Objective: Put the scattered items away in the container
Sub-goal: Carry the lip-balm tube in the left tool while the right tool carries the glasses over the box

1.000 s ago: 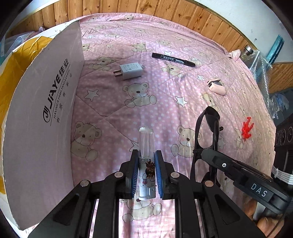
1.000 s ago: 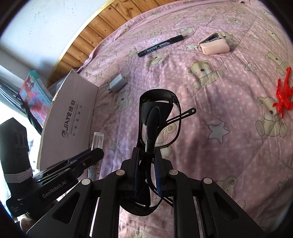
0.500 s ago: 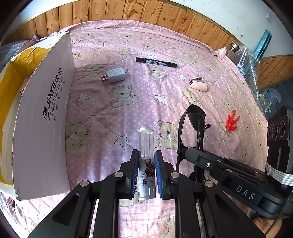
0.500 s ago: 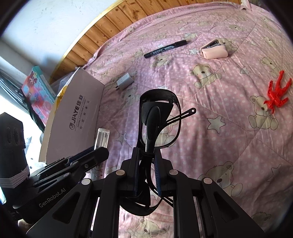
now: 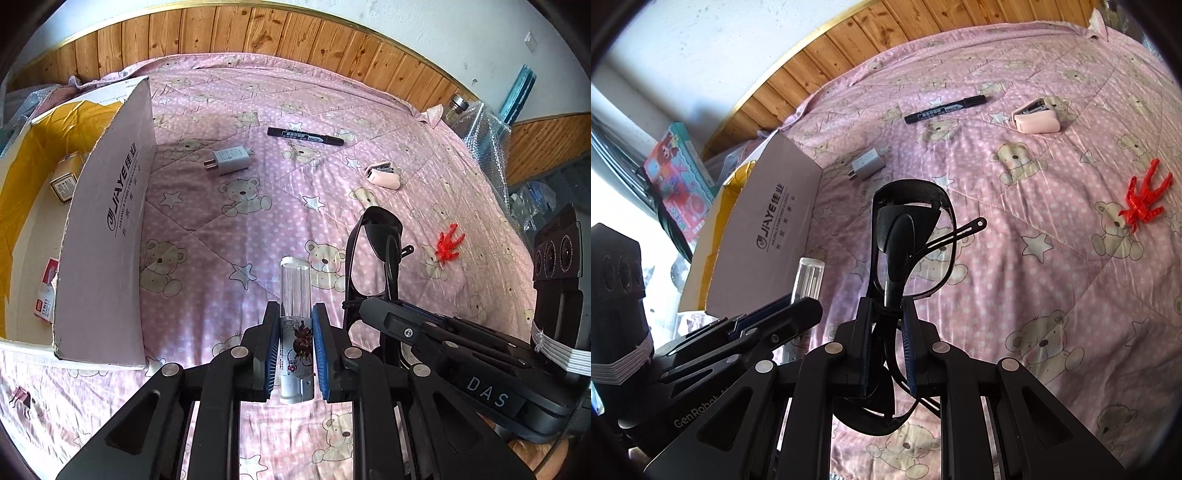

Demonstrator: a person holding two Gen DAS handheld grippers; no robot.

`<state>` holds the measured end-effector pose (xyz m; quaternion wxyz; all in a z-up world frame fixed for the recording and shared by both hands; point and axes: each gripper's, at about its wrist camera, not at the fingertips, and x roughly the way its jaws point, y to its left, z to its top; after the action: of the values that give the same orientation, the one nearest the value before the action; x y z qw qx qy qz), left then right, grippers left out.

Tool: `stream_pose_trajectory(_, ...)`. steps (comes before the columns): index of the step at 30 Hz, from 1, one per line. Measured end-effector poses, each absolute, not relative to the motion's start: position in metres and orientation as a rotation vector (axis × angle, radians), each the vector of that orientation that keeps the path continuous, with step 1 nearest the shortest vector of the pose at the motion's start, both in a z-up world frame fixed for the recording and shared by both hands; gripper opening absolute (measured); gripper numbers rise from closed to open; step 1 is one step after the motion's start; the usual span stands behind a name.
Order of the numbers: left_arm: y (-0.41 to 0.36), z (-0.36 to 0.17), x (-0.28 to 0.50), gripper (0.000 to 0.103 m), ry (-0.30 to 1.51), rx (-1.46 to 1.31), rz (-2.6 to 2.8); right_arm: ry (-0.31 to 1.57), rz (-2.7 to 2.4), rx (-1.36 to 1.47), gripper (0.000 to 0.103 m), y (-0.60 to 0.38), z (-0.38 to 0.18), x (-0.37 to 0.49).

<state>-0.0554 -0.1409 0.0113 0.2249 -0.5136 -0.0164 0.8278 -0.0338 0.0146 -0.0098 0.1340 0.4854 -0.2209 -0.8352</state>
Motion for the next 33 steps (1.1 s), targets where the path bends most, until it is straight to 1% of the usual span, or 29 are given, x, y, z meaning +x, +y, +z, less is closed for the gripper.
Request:
stream_pose_trajectory(19, -0.159, 0.048, -0.030, 0.018, -0.110, -1.306, 2.309, -0.544, -2.456, 1.320, 0.016, -0.010, 0.030, -0.009)
stream_pose_trajectory(33, -0.205, 0.087, -0.019, 0.018, -0.201, -1.200, 2.392, -0.393, -2.464, 1.216, 0.016, -0.056, 0.075, 0.003)
